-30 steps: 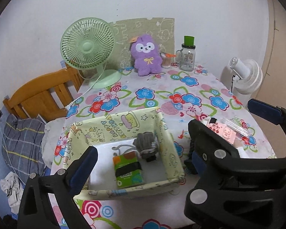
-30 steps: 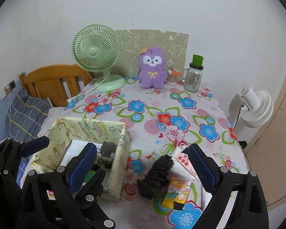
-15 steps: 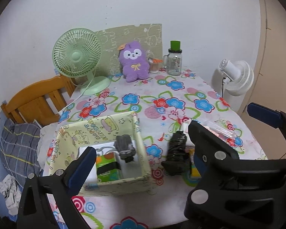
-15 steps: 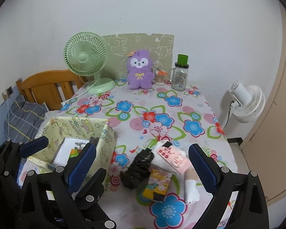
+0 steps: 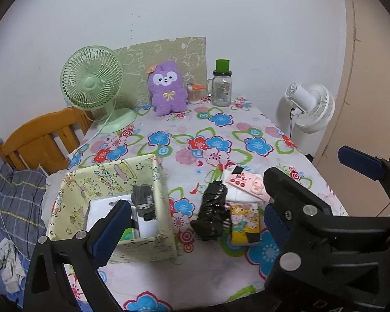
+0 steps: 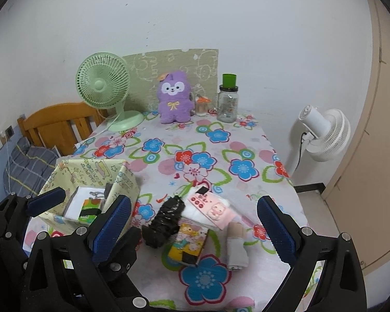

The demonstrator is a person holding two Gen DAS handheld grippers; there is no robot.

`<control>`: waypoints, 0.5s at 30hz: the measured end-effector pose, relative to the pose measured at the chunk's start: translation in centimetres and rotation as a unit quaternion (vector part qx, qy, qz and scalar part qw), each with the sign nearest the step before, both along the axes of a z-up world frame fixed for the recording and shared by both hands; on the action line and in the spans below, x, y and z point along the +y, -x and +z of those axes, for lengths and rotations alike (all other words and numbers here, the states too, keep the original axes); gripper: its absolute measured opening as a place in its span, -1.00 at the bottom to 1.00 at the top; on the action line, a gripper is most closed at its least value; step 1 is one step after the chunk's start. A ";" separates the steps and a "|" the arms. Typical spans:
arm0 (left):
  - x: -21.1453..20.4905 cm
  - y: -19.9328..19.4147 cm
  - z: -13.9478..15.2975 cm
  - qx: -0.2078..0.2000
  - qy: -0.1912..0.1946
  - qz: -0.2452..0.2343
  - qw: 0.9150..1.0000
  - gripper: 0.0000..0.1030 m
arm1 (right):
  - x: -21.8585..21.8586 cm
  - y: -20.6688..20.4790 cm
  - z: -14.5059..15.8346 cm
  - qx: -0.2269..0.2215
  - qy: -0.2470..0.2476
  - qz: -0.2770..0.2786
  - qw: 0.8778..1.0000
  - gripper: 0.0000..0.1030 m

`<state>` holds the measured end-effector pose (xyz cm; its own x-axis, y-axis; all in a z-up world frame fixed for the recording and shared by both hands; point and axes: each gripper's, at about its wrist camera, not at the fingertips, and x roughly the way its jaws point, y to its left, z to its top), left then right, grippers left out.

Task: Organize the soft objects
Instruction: 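Withdraw both tools from the fabric box back toward the table items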

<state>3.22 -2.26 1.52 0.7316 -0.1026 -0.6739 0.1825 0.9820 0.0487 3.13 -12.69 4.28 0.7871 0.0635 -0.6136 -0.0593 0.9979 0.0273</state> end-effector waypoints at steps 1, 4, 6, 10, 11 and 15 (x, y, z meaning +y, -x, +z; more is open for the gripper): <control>-0.3 0.2 0.0 -0.003 0.000 -0.001 1.000 0.99 | -0.2 0.0 0.0 -0.001 0.000 -0.001 1.000 0.92; -0.9 0.4 0.1 -0.006 0.000 -0.004 1.000 0.99 | -0.9 0.4 -0.1 -0.004 -0.001 -0.004 1.000 0.92; -1.3 0.6 0.0 -0.007 0.002 -0.007 1.000 0.99 | -1.5 0.6 -0.2 -0.004 -0.002 -0.005 1.000 0.92; -2.1 0.8 -0.2 -0.008 0.002 -0.011 1.000 0.99 | -2.5 0.9 -0.5 -0.004 -0.003 -0.009 1.000 0.92; -2.4 0.8 -0.4 -0.008 0.003 -0.012 1.000 0.99 | -2.8 1.1 -0.6 -0.004 -0.004 -0.010 1.000 0.92; -3.2 0.9 -0.8 -0.010 0.000 -0.017 1.000 0.99 | -3.6 1.4 -1.0 -0.014 0.003 -0.016 1.000 0.92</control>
